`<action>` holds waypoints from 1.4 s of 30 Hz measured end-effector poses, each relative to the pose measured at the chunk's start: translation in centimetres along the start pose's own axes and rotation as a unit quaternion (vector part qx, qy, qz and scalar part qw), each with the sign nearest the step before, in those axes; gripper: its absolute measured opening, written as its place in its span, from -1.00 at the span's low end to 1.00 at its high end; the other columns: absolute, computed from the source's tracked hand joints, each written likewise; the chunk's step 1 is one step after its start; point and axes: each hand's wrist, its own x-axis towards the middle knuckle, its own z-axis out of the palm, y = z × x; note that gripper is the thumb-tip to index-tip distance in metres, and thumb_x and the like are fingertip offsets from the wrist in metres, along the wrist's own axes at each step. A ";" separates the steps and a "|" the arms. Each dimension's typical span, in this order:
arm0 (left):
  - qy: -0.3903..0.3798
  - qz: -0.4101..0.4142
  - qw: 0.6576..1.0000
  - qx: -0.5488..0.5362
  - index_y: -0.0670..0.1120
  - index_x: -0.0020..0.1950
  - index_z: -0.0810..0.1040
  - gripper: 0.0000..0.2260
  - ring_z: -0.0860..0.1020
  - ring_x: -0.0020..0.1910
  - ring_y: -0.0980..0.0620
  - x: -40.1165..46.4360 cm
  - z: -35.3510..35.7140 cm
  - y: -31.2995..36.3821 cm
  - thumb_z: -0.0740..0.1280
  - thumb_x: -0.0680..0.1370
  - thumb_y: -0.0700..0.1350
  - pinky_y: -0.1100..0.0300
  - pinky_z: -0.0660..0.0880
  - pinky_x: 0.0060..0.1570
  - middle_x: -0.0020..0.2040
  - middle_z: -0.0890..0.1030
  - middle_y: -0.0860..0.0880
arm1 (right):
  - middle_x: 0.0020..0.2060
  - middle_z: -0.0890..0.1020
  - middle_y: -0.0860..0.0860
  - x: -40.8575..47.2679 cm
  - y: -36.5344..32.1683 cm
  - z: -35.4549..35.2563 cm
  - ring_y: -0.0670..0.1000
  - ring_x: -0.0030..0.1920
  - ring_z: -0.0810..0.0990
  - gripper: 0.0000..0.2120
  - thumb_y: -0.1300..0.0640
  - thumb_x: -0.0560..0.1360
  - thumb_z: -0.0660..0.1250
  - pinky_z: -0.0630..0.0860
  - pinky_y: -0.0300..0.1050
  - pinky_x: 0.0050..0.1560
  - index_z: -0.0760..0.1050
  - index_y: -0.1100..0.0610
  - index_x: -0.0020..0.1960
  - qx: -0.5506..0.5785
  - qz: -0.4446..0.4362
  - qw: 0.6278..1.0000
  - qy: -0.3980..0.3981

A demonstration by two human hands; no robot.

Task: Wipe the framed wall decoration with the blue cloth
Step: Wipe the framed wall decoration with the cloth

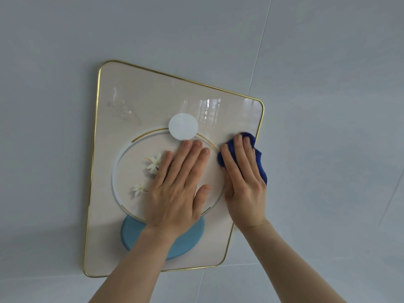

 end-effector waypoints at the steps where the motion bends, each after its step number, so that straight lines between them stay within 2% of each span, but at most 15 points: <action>1: -0.004 0.000 1.000 0.000 -0.06 0.66 0.12 -0.44 0.09 0.67 0.00 0.0 -0.1 -0.1 0.01 0.67 0.07 -0.06 0.02 0.65 0.68 0.15 -0.03 | 0.49 0.45 0.23 -0.5 0.1 -0.3 0.26 0.55 0.38 -0.56 0.44 0.58 0.36 0.49 0.22 0.46 0.51 0.24 0.43 -0.009 -0.003 1.000 -0.006; 5: -0.022 -0.006 0.999 -0.031 -0.07 0.66 0.13 -0.47 0.06 0.68 -0.02 0.0 -0.8 0.2 0.01 0.69 0.05 -0.09 0.03 0.65 0.68 0.14 -0.04 | 0.48 0.48 0.20 -1.8 0.4 -1.5 0.24 0.52 0.43 -0.47 0.53 0.50 0.38 0.60 0.21 0.32 0.54 0.21 0.42 -0.043 -0.002 0.999 -0.034; 9: -0.055 -0.021 0.996 -0.065 -0.08 0.66 0.13 -0.48 0.02 0.68 -0.01 0.3 -2.3 0.8 0.04 0.71 0.04 -0.11 0.03 0.65 0.69 0.11 -0.03 | 0.43 0.56 0.19 -2.6 0.1 -3.4 0.23 0.46 0.51 -0.45 0.58 0.43 0.38 0.69 0.05 0.17 0.59 0.21 0.35 -0.067 0.002 0.993 -0.093; 12: -0.098 -0.018 0.992 -0.076 -0.07 0.66 0.15 -0.48 -0.03 0.69 0.01 0.5 -3.6 0.7 -0.01 0.71 0.08 -0.10 0.00 0.65 0.70 0.08 -0.02 | 0.40 0.58 0.17 -2.0 -0.9 -5.8 0.23 0.39 0.59 -0.38 0.60 0.30 0.39 0.73 0.03 -0.02 0.61 0.20 0.29 -0.104 0.015 0.974 -0.199; 14: -0.132 -0.014 0.987 -0.087 -0.04 0.66 0.16 -0.47 -0.06 0.69 0.03 0.8 -4.7 0.4 -0.04 0.71 0.11 -0.07 -0.03 0.65 0.70 0.06 0.00 | 0.33 0.60 0.10 -1.0 -2.1 -7.3 0.22 0.15 0.68 -0.40 0.57 0.22 0.36 0.67 0.00 -0.26 0.62 0.15 0.17 -0.126 0.050 0.947 -0.292; 16: -0.159 -0.012 0.981 -0.109 0.00 0.66 0.15 -0.46 -0.05 0.68 0.05 1.2 -6.2 0.1 -0.06 0.69 0.15 -0.04 -0.03 0.65 0.70 0.05 0.03 | 0.13 0.63 0.02 0.0 -3.1 -8.4 0.23 -0.16 0.60 -0.60 0.50 0.29 0.31 0.58 0.04 -0.28 0.59 0.12 0.00 -0.109 0.108 0.921 -0.357; 17: -0.167 -0.009 0.979 -0.118 0.03 0.66 0.14 -0.46 -0.04 0.68 0.05 1.3 -7.0 -0.2 -0.07 0.69 0.16 -0.02 -0.03 0.65 0.70 0.05 0.04 | 0.01 0.64 0.01 0.4 -3.5 -8.8 0.24 -0.20 0.56 -0.70 0.46 0.37 0.28 0.55 0.06 -0.24 0.57 0.12 -0.06 -0.091 0.144 0.916 -0.364; 20: -0.143 0.001 0.982 -0.120 0.04 0.63 0.21 -0.50 0.05 0.68 0.04 1.1 -9.7 -1.9 -0.02 0.70 0.14 -0.05 0.06 0.64 0.68 0.15 0.04 | -0.14 0.72 0.05 1.9 -4.9 -9.9 0.22 -0.10 0.64 -0.79 0.37 0.50 0.28 0.58 0.05 -0.09 0.64 0.13 -0.07 0.012 0.277 0.913 -0.300; 23: -0.090 -0.051 0.987 -0.119 0.01 0.61 0.26 -0.51 0.09 0.67 0.02 1.0 -11.4 -4.4 0.02 0.70 0.13 -0.10 0.09 0.63 0.67 0.21 0.01 | 0.05 0.76 -0.02 4.9 -6.9 -10.5 0.00 0.03 0.65 -0.72 0.32 0.55 0.36 0.53 -0.13 0.12 0.70 0.04 0.14 0.128 0.341 0.910 -0.201; 27: -0.025 -0.142 0.984 -0.101 0.01 0.64 0.20 -0.48 0.07 0.67 0.01 1.1 -12.1 -8.2 0.08 0.68 0.10 -0.09 0.02 0.65 0.68 0.18 0.00 | 0.21 0.65 -0.06 8.8 -10.3 -8.6 -0.15 0.18 0.57 -0.69 0.31 0.54 0.42 0.44 -0.33 0.28 0.65 0.05 0.23 0.200 0.260 0.941 -0.089; 31: -0.004 -0.177 0.982 -0.065 -0.04 0.67 0.10 -0.43 0.05 0.68 -0.01 1.4 -11.1 -12.2 0.03 0.68 0.12 0.00 -0.09 0.66 0.69 0.13 -0.03 | 0.35 0.54 -0.01 11.4 -12.5 -4.7 -0.11 0.28 0.52 -0.69 0.27 0.55 0.42 0.30 -0.54 0.28 0.58 0.10 0.28 0.192 0.178 0.965 -0.029; 33: -0.008 -0.166 0.985 -0.048 -0.06 0.67 0.06 -0.42 0.01 0.68 0.00 1.4 -10.1 -13.5 0.00 0.68 0.12 -0.03 -0.10 0.66 0.69 0.11 -0.04 | 0.44 0.50 0.01 12.2 -12.8 -2.4 -0.04 0.38 0.48 -0.68 0.24 0.59 0.39 0.33 -0.42 0.33 0.56 0.09 0.32 0.170 0.138 0.975 -0.042; 35: -0.014 -0.148 0.988 -0.034 -0.06 0.68 0.03 -0.42 -0.04 0.69 -0.02 1.2 -8.9 -14.2 -0.04 0.68 0.12 -0.12 -0.06 0.66 0.70 0.07 -0.04 | 0.50 0.47 0.06 12.2 -12.7 0.0 0.05 0.56 0.36 -0.71 0.19 0.64 0.33 0.35 -0.03 0.53 0.55 0.11 0.35 0.110 0.068 0.990 -0.059; 37: -0.018 -0.135 0.991 -0.009 -0.06 0.68 0.01 -0.43 -0.07 0.69 -0.06 1.0 -7.7 -14.6 -0.11 0.69 0.13 -0.19 -0.04 0.64 0.70 0.02 -0.06 | 0.55 0.41 0.11 11.7 -12.4 2.0 0.13 0.64 0.22 -0.69 0.14 0.67 0.28 0.17 0.30 0.61 0.53 0.13 0.39 0.052 0.021 0.997 -0.053; 42: 0.009 -0.133 0.990 0.045 -0.06 0.68 0.00 -0.40 -0.02 0.69 -0.10 0.8 -6.1 -14.6 -0.21 0.68 0.17 -0.20 -0.02 0.64 0.70 0.04 -0.06 | 0.58 0.33 0.24 10.9 -12.8 4.3 0.20 0.65 0.17 -0.61 0.18 0.68 0.19 0.25 0.30 0.58 0.46 0.23 0.47 0.088 0.008 0.996 0.012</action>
